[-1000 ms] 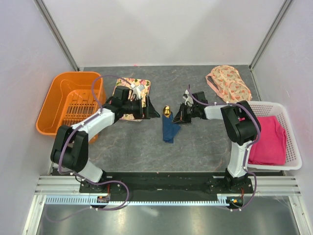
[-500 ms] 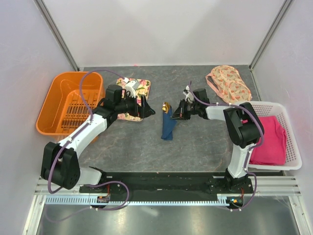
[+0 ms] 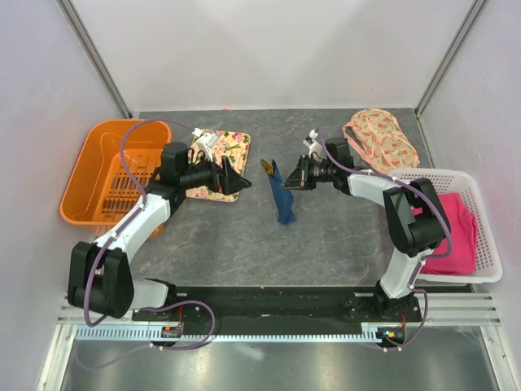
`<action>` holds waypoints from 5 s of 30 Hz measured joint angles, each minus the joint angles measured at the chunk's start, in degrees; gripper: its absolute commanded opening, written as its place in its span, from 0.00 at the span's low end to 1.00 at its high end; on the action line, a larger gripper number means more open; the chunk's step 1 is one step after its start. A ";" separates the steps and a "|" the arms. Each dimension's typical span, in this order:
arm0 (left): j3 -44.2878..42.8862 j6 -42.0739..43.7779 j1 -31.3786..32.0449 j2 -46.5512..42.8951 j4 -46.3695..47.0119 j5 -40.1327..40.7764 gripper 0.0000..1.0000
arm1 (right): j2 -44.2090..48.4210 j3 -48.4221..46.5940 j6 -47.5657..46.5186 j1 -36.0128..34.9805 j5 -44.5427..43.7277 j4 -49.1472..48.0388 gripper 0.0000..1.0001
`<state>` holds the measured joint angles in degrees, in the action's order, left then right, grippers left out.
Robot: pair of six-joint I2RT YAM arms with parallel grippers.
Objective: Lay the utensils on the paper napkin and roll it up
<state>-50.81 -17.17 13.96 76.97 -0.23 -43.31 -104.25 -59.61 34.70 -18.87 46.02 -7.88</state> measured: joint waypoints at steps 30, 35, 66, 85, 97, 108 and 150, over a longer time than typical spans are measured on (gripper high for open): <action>13.70 -12.98 -1.44 -13.57 41.51 -14.40 1.00 | 20.87 -14.58 -0.52 -8.94 12.35 6.64 0.00; 14.16 -16.96 -0.98 -13.86 45.22 -15.13 1.00 | 22.32 -14.58 -1.20 -11.08 12.46 6.71 0.00; 14.12 -33.81 5.20 -16.13 58.01 -13.33 0.53 | 25.09 -14.58 -3.04 -18.29 12.09 7.52 0.00; 13.94 -36.98 5.18 -17.38 59.65 -13.29 0.02 | 25.09 -14.58 -3.56 -18.14 10.38 7.56 0.00; 11.69 -39.19 4.37 -15.76 52.46 -12.15 0.02 | 25.00 -14.64 -3.82 -16.09 7.26 8.39 0.86; 5.79 -40.89 1.70 -11.61 36.52 -1.73 0.02 | 25.24 -17.38 -7.85 -13.49 -3.32 16.68 0.87; -3.26 -42.12 -3.02 -5.42 12.28 17.75 0.02 | 15.67 -21.22 -8.83 -22.49 -24.17 26.38 0.21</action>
<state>-54.06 -59.29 10.94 71.55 12.05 -25.56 -88.58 -80.84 25.87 -41.36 21.85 18.50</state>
